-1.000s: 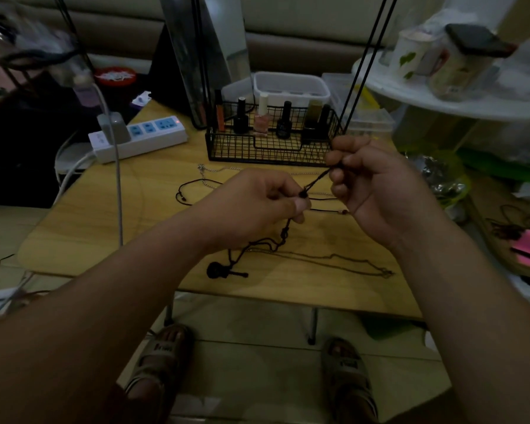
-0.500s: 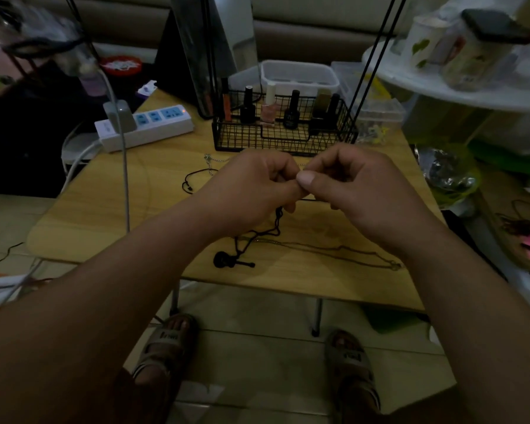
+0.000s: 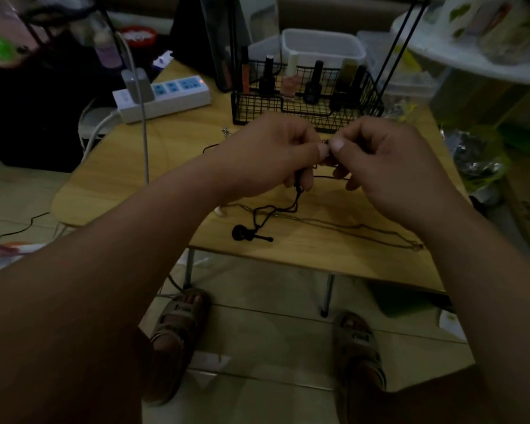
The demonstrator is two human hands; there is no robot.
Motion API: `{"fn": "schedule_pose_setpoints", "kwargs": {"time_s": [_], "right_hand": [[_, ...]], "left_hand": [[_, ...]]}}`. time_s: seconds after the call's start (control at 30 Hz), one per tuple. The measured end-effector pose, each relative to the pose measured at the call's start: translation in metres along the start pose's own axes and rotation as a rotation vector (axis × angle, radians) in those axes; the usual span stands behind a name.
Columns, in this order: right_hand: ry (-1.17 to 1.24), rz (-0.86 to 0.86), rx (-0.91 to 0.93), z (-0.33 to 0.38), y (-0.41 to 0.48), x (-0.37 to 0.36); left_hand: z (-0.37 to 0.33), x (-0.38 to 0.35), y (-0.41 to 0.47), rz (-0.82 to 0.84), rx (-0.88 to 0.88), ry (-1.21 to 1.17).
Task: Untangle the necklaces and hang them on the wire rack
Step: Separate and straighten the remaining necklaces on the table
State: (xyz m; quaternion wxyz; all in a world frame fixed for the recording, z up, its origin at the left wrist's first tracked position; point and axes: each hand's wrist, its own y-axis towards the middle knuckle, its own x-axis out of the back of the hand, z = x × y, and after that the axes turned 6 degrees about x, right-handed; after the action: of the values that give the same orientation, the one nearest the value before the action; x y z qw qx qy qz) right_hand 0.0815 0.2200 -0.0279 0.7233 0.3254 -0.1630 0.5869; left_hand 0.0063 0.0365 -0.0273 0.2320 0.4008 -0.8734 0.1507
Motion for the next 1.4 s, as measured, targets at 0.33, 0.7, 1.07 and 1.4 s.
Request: {"fn": "schedule_pose_setpoints", "kwargs": {"time_s": [0.33,0.7,1.07,1.4], "right_hand": [[-0.115,-0.034,0.062,0.003,-0.003,-0.006],[0.2,0.014,-0.113,0.01,0.001,-0.003],[-0.001,0.033,-0.021,0.002,0.0,-0.009],[0.023,0.041,0.013,0.007,-0.003,-0.009]], "left_hand": [[-0.003,0.004,-0.002,-0.018,0.019,0.001],[-0.002,0.007,-0.001,0.031,-0.033,-0.107],[-0.002,0.006,-0.002,0.041,-0.019,-0.129],[-0.002,0.009,-0.001,0.06,-0.037,-0.228]]}}
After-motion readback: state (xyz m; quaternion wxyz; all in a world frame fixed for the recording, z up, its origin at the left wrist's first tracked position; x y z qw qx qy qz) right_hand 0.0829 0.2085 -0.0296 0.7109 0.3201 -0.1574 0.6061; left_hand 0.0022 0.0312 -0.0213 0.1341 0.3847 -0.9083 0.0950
